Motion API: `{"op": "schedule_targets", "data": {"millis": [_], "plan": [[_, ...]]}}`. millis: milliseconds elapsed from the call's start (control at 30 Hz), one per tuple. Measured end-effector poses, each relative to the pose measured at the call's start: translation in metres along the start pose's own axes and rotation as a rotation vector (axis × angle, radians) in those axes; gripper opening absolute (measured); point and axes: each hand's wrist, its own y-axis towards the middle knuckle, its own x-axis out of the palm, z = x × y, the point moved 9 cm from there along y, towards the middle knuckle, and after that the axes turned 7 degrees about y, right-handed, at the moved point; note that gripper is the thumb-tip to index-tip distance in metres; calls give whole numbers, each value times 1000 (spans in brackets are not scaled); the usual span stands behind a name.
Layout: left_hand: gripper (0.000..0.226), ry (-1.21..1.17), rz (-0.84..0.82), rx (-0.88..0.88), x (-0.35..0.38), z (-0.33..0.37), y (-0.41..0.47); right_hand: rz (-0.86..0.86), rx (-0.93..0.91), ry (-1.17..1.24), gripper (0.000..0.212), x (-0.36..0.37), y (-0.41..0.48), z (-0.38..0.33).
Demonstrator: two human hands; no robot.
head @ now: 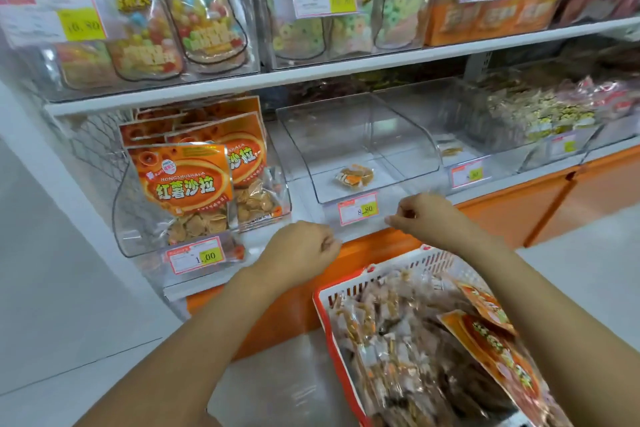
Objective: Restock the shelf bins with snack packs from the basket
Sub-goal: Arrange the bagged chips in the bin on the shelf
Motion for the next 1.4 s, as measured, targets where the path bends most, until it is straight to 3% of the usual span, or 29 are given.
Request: {"op": "schedule_targets", "data": {"millis": [167, 267, 367, 467, 567, 633, 733, 800, 933, 1067, 1133, 1200, 1400], "plan": [[31, 77, -276, -35, 71, 12, 6, -59, 237, -75, 30, -9, -38, 104], [23, 28, -438, -54, 116, 8, 5, -140, 329, -80, 65, -1, -67, 148], [21, 27, -575, -71, 151, 11, 1, -367, 374, -28, 105, 19, -91, 170], [14, 101, -719, -52, 175, 17, -6, -614, 355, -9, 110, 32, -109, 175], [16, 105, -783, -72, 179, 16, -8, -731, 384, -42, 109, 40, -117, 193], [27, 79, -794, -94, 180, 14, -7, -666, 435, -39, 103, 46, -113, 212], [33, 36, -802, -107, 176, 13, -3, -416, 429, 2, 53, 42, -94, 226], [31, 6, -783, -102, 171, 14, 1, -269, 427, 30, 37, 39, -87, 234], [30, -126, -703, -115, 161, 16, 10, -241, 397, 64, 32, 48, -85, 234], [28, -110, -706, -116, 158, 18, 8, -297, 406, 199, 67, 64, -87, 232], [31, -118, -707, -126, 157, 18, 4, -260, 373, 170, 56, 67, -85, 228], [30, -133, -671, -125, 156, 17, 3, -132, 332, 174, 16, 64, -80, 223], [21, -250, -435, -140, 115, 20, 15, 190, 260, -102, 24, 15, -70, 196]]}}
